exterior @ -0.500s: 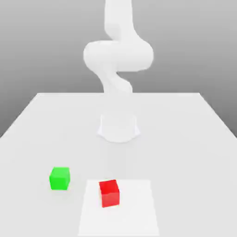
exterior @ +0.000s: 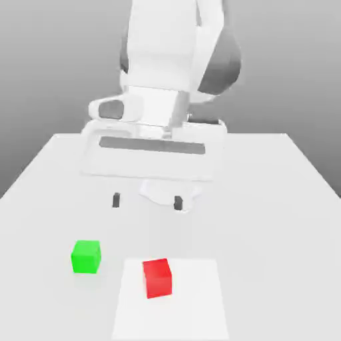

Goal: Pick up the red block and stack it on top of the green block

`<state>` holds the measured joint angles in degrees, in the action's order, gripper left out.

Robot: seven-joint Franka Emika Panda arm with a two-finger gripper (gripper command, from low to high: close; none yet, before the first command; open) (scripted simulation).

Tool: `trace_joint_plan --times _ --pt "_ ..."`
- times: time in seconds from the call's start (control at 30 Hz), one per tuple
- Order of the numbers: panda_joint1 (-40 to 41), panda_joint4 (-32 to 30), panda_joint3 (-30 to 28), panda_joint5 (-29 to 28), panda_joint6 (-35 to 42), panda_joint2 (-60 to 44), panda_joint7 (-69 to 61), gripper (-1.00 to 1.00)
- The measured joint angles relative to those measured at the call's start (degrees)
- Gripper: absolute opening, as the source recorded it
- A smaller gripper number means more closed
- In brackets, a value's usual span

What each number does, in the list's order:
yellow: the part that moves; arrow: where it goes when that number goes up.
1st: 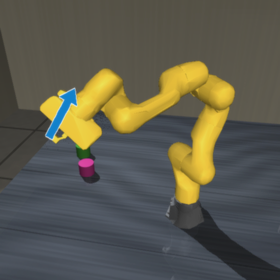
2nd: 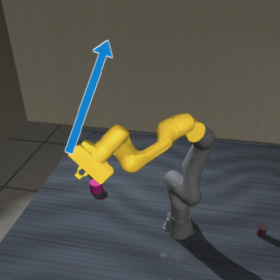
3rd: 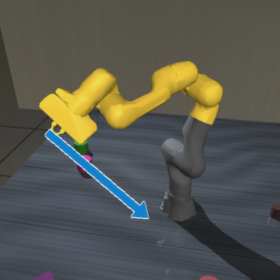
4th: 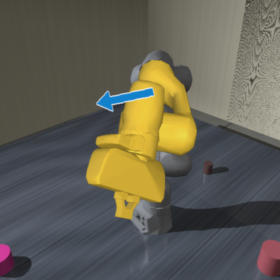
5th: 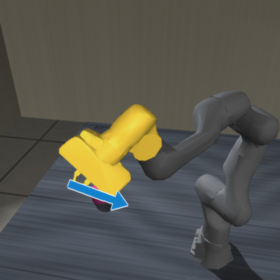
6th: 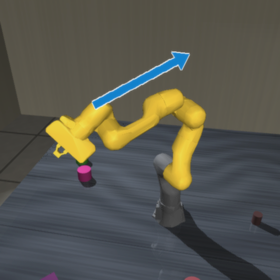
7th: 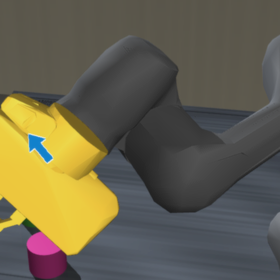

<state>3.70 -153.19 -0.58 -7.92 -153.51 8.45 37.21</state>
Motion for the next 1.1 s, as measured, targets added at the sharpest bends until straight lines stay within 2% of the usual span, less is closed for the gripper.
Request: trace_joint_plan --times 0.17,0.4,0.43,0.67,0.9,1.1 --pt "-0.38 -5.06 -0.06 7.13 -6.58 -9.43 -8.52 0.00" --pt "0.09 -3.90 0.51 8.25 -17.03 -21.80 -9.63 0.00" --pt "0.07 -3.80 0.48 8.21 -17.83 -22.76 -9.64 -1.00" --pt "0.19 -3.81 0.58 8.09 -17.63 -22.55 -9.50 -1.00" --pt "0.68 -5.41 1.05 8.04 -8.04 -11.31 -9.46 -1.00" --pt "3.87 -6.58 -0.79 7.86 -4.77 -6.93 4.58 -1.00"
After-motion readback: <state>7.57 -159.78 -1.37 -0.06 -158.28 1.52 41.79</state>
